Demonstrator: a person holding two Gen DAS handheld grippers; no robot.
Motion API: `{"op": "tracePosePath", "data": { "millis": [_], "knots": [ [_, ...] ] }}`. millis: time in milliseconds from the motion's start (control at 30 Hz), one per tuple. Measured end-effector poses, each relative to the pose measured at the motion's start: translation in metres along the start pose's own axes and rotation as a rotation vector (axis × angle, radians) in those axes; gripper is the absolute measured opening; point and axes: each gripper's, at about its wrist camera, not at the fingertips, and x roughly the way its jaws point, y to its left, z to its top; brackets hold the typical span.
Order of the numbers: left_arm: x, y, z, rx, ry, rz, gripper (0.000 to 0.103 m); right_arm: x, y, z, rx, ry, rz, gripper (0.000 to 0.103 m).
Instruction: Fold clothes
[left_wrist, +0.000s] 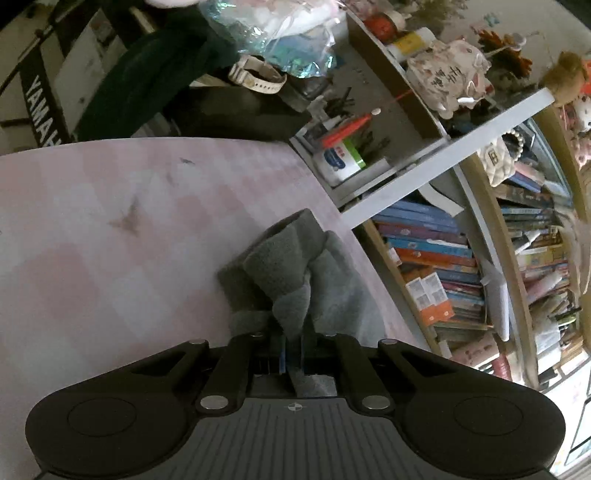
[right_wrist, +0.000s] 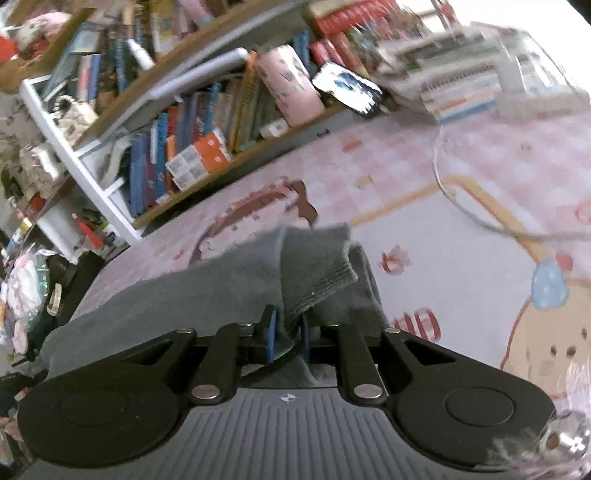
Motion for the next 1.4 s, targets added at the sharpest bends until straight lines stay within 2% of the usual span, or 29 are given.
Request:
{"op": "tracePosePath", "data": {
  "millis": [167, 233, 367, 433, 500, 533, 567, 633, 667, 733, 867, 967, 1033, 1100, 1167, 1267, 1333, 1400],
  "knots": [
    [-0.007, 0.000, 0.000, 0.013, -0.009, 0.000, 0.008, -0.033, 0.020, 0.011, -0.068, -0.118, 0.082, 0.011],
    [-0.007, 0.001, -0.001, 0.007, -0.010, -0.002, 0.008, -0.033, 0.014, 0.007, -0.037, -0.085, 0.073, 0.011],
    [-0.006, 0.001, 0.001, 0.004, -0.007, 0.001, 0.009, -0.010, -0.012, -0.011, 0.060, 0.038, -0.007, 0.013],
    [-0.010, -0.004, 0.002, 0.024, -0.008, 0.015, 0.010, -0.007, -0.017, -0.015, 0.084, 0.042, -0.018, 0.014],
    [-0.018, -0.011, 0.002, 0.052, -0.030, 0.025, 0.017, -0.012, -0.009, -0.011, 0.050, 0.013, -0.038, 0.028],
    [-0.023, -0.013, 0.002, 0.064, -0.046, 0.031, 0.026, -0.015, -0.006, -0.009, 0.026, -0.009, -0.058, 0.033],
    [-0.027, -0.014, 0.001, 0.073, -0.065, 0.038, 0.040, -0.019, -0.003, -0.008, 0.003, -0.031, -0.079, 0.042],
    [-0.035, -0.018, -0.001, 0.105, -0.100, 0.072, 0.060, -0.024, 0.001, -0.006, -0.026, -0.058, -0.111, 0.049],
    [-0.039, -0.019, -0.002, 0.123, -0.117, 0.093, 0.063, -0.025, 0.001, -0.006, -0.025, -0.054, -0.120, 0.057],
    [-0.040, -0.021, -0.003, 0.162, -0.112, 0.117, 0.064, -0.022, -0.002, -0.007, -0.023, -0.036, -0.125, 0.062],
    [-0.028, -0.022, -0.005, 0.181, -0.072, 0.128, 0.063, -0.009, -0.006, -0.012, -0.001, 0.008, -0.110, 0.062],
    [-0.020, -0.023, -0.006, 0.189, -0.076, 0.140, 0.063, 0.000, -0.006, -0.014, 0.006, 0.021, -0.095, 0.062],
    [-0.013, -0.025, -0.005, 0.184, -0.067, 0.134, 0.061, 0.008, -0.005, -0.012, 0.004, 0.020, -0.091, 0.052],
    [-0.005, -0.026, -0.003, 0.169, -0.052, 0.122, 0.056, 0.016, -0.005, -0.009, 0.009, 0.027, -0.081, 0.032],
    [0.009, -0.024, 0.001, 0.134, -0.014, 0.100, 0.023, 0.028, -0.005, -0.004, 0.008, 0.025, -0.063, 0.025],
    [0.026, -0.024, 0.008, 0.085, -0.010, 0.067, 0.014, 0.047, -0.003, 0.007, -0.006, 0.006, -0.048, 0.018],
    [0.028, -0.032, 0.017, 0.080, -0.050, 0.039, 0.013, 0.055, 0.004, 0.024, -0.034, -0.041, -0.027, 0.011],
    [0.022, -0.045, 0.024, 0.092, -0.101, -0.001, 0.013, 0.059, 0.014, 0.039, -0.075, -0.095, -0.003, 0.009]
  ]
}}
